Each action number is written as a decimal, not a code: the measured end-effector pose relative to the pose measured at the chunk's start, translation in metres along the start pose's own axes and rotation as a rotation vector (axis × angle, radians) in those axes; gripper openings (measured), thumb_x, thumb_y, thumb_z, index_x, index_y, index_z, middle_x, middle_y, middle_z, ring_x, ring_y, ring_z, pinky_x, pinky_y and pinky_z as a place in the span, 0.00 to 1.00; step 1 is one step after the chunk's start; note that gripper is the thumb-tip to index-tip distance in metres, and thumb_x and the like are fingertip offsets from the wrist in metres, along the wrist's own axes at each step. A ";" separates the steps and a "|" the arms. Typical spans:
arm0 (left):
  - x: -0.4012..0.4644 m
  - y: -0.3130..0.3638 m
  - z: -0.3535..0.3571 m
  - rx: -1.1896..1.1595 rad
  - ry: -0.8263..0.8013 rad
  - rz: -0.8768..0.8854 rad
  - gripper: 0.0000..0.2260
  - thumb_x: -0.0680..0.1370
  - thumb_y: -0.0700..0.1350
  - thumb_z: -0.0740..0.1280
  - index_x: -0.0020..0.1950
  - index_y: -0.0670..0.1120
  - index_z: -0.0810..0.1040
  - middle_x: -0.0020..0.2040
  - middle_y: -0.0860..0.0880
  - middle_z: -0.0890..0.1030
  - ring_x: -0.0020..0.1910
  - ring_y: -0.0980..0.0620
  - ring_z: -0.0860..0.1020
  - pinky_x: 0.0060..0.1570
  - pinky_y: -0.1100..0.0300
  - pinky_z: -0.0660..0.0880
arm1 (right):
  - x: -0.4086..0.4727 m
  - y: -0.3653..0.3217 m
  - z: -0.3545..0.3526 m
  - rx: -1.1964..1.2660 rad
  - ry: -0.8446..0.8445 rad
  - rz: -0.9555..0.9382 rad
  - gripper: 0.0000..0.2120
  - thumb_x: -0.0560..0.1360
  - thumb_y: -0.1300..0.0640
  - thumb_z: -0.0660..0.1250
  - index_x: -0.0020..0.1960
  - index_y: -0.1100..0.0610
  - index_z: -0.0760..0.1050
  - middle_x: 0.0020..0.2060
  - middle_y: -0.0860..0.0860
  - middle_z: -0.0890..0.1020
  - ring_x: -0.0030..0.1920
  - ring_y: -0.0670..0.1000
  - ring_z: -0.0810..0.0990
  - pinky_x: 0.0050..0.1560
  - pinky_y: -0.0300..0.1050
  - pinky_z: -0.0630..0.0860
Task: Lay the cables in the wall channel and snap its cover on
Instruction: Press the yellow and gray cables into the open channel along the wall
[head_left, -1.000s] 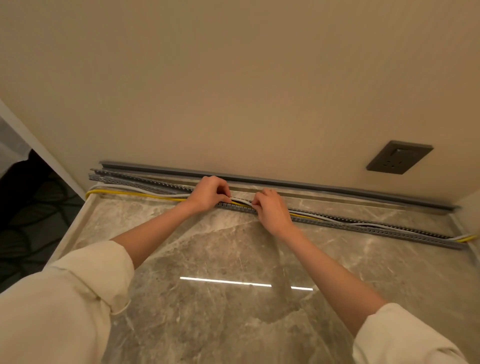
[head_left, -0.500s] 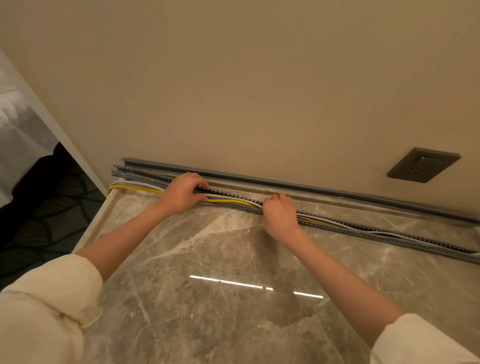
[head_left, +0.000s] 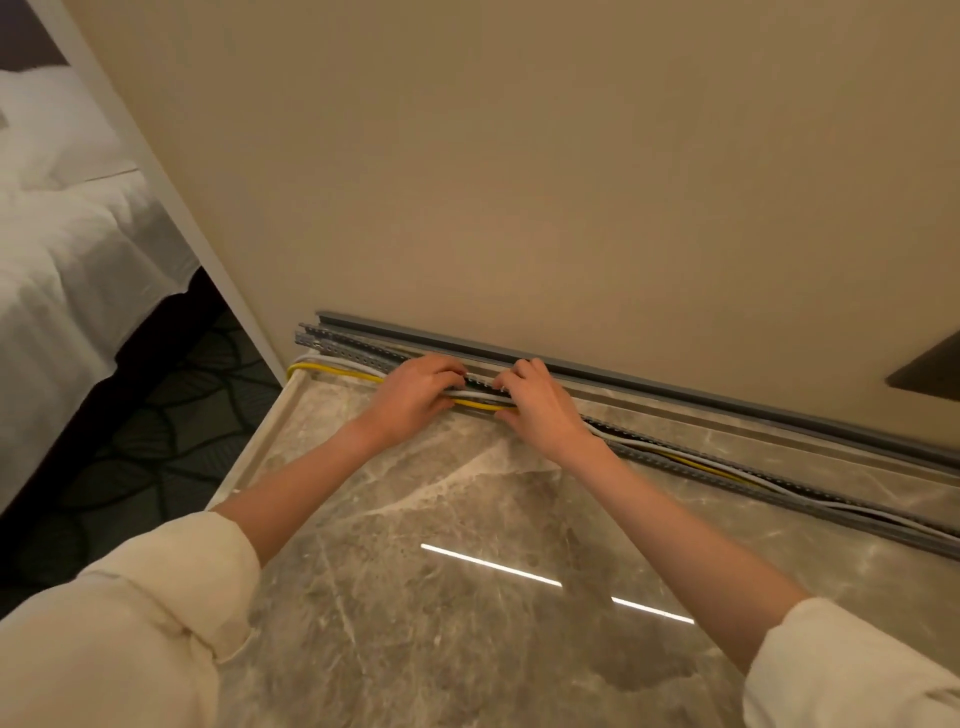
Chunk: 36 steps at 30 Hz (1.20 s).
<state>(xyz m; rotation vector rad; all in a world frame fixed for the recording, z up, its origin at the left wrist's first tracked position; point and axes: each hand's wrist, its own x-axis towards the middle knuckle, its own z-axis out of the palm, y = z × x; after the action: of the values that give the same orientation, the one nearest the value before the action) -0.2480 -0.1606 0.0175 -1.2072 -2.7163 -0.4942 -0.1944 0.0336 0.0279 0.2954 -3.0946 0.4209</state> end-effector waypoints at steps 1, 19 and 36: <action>-0.004 -0.004 -0.001 0.030 0.005 0.012 0.16 0.71 0.38 0.71 0.58 0.38 0.78 0.59 0.40 0.79 0.58 0.41 0.76 0.57 0.48 0.74 | 0.002 0.000 0.001 -0.007 -0.009 0.008 0.18 0.73 0.56 0.69 0.61 0.56 0.72 0.54 0.53 0.74 0.57 0.54 0.71 0.49 0.48 0.73; -0.048 -0.088 -0.053 0.280 -0.069 -0.284 0.11 0.72 0.38 0.71 0.53 0.37 0.78 0.51 0.38 0.80 0.52 0.39 0.76 0.51 0.46 0.72 | 0.012 -0.002 -0.002 0.126 -0.018 0.096 0.06 0.71 0.58 0.73 0.47 0.58 0.80 0.50 0.53 0.77 0.52 0.54 0.74 0.45 0.48 0.74; -0.055 -0.131 -0.070 0.178 -0.265 -0.320 0.08 0.77 0.33 0.61 0.55 0.41 0.70 0.51 0.41 0.78 0.47 0.42 0.77 0.46 0.47 0.75 | 0.017 0.000 -0.002 0.231 -0.096 0.150 0.05 0.69 0.60 0.74 0.43 0.59 0.80 0.48 0.55 0.79 0.47 0.54 0.78 0.48 0.51 0.77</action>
<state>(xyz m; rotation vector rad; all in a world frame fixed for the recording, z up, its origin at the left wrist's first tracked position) -0.3093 -0.3053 0.0380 -0.8512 -3.1178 -0.1217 -0.2109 0.0312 0.0305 0.0862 -3.1741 0.7937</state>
